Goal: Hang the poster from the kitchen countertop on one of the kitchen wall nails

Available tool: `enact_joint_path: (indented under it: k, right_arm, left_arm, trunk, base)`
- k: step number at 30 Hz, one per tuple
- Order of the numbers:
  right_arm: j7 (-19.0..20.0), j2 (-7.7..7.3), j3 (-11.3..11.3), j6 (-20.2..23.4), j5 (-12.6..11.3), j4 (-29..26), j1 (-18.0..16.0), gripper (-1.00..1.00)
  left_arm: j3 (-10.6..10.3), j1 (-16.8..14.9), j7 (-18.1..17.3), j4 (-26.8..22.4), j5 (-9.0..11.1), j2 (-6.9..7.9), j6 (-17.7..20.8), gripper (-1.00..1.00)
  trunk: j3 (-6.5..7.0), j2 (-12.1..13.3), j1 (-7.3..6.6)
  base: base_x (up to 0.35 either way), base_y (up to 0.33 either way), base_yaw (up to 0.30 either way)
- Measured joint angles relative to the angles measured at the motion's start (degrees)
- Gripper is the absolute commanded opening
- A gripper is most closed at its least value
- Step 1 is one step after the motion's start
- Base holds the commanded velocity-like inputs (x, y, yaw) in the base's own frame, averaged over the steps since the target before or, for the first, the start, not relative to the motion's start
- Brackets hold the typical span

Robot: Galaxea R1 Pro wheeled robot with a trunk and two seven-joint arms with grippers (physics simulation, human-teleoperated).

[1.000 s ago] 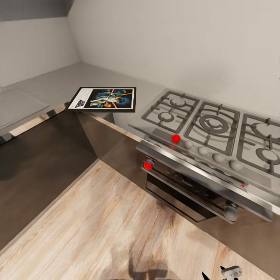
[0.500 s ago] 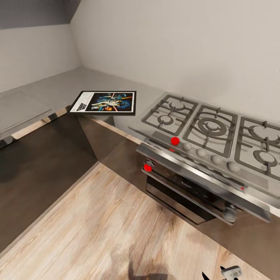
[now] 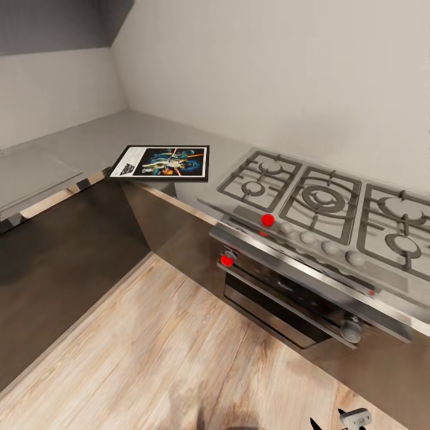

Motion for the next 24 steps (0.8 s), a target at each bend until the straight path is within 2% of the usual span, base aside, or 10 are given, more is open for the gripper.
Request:
enact_joint_path:
  k: [24]
  right_arm:
    - [0.0, 0.03, 0.0, 0.0, 0.0, 0.0, 0.0, 1.00]
  left_arm:
    - [0.0, 0.0, 0.1, 0.1, 0.0, 0.03, 0.0, 1.00]
  trunk:
    - [2.29, 0.0, 0.00]
  base:
    - [0.000, 0.000, 0.000]
